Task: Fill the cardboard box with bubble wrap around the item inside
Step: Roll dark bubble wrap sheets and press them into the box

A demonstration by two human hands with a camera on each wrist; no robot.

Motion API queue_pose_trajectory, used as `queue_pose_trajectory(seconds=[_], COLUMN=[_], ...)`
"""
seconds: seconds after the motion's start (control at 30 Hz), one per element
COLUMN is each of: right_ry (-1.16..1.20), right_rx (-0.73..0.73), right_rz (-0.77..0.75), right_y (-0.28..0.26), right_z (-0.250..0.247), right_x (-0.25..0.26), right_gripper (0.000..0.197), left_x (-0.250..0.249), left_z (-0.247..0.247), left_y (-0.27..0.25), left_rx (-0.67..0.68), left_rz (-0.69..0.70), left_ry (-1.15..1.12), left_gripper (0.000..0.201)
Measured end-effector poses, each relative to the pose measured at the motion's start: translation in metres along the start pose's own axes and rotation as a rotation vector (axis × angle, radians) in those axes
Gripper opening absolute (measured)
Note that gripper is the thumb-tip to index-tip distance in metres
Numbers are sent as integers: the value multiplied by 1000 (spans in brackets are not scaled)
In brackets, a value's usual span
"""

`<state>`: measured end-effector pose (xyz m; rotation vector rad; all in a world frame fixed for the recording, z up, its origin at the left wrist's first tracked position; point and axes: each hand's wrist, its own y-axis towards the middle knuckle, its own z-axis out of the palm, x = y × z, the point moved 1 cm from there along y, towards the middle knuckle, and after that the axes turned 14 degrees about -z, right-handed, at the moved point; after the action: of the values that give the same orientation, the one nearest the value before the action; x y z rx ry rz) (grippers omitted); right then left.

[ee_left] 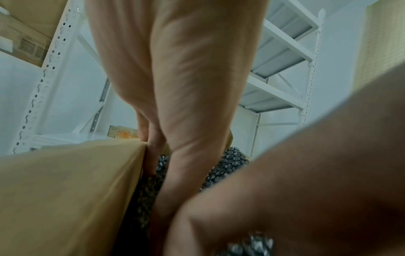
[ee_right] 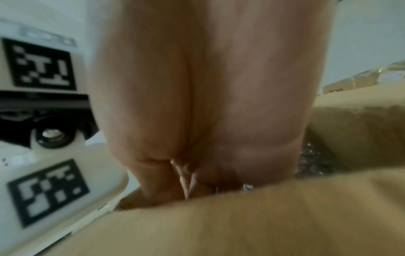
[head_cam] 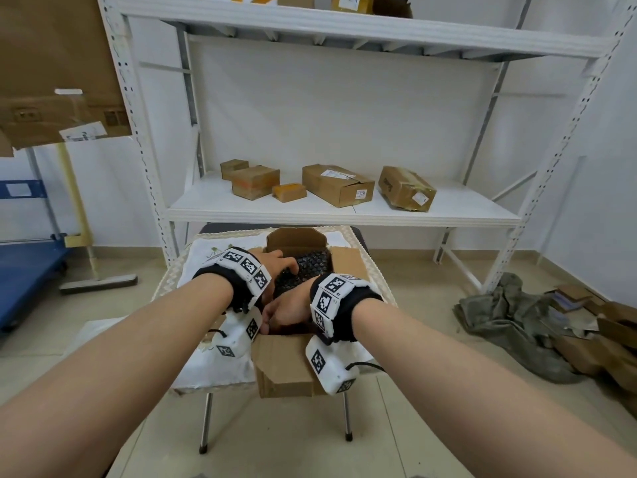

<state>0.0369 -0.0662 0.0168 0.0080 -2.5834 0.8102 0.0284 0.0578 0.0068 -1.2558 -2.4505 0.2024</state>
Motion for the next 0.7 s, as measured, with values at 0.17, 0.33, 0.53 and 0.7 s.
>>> queue_pose_trajectory(seconds=[0.17, 0.33, 0.53, 0.7], right_ry=[-5, -319, -258, -141], right_rx=[-93, -66, 42, -362], right_rz=[71, 269, 361, 216], right_y=[-9, -2, 23, -16], right_z=[-8, -7, 4, -6], right_x=[-11, -41, -59, -45], right_gripper=[23, 34, 42, 28], left_x=[-1, -5, -11, -13], left_z=[3, 0, 0, 0], left_y=[-4, -10, -14, -18], left_rx=[-16, 14, -12, -27], left_rz=[-16, -9, -18, -23], left_ry=[-4, -23, -59, -20], left_gripper=[93, 111, 103, 111])
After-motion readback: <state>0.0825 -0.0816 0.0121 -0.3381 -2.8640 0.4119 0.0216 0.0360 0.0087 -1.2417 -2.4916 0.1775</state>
